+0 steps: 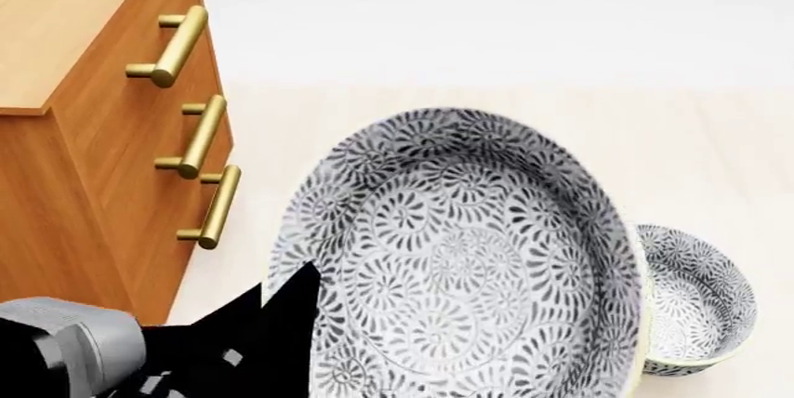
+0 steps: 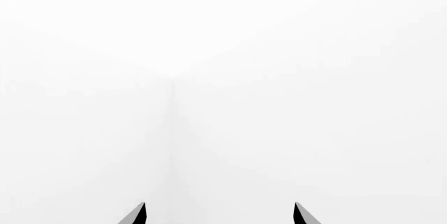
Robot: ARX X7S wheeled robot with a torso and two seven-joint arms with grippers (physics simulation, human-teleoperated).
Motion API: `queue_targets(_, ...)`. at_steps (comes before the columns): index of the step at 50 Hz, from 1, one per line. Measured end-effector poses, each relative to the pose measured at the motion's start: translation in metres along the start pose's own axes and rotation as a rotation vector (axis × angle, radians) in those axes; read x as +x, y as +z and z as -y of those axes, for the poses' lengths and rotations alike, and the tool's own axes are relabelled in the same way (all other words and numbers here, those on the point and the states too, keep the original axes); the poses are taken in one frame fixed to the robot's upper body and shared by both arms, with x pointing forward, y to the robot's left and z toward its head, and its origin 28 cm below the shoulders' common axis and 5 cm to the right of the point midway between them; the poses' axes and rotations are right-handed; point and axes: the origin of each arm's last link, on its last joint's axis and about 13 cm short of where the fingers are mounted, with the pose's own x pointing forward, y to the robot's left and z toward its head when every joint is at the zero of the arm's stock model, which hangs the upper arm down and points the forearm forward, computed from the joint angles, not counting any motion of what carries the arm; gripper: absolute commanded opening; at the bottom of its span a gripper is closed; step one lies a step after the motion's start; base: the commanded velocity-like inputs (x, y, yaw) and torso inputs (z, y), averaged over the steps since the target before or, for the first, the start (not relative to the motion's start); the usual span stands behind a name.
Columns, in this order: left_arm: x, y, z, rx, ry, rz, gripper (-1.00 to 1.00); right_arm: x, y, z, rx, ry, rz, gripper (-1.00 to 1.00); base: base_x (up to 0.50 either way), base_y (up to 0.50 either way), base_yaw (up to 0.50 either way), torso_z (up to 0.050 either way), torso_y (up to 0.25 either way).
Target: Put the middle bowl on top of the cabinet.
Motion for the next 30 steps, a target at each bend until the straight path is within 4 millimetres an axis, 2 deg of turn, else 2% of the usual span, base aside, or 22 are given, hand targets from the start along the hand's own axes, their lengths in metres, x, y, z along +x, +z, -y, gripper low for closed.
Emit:
queue_targets(17,0.001,0.089,0.031,-0.092,0.03,0.008,-1.0,-0.003,0.003,-0.009,-0.001,0.004,-0.001,1.0,0.0,0.0,0.0,0.0,0.0)
queue_targets(30,0.019,0.148,0.051,-0.187,0.126,-0.026,-1.0,-0.004,0.006,-0.014,-0.002,0.009,-0.002,1.0,0.0,0.0,0.0,0.0,0.0)
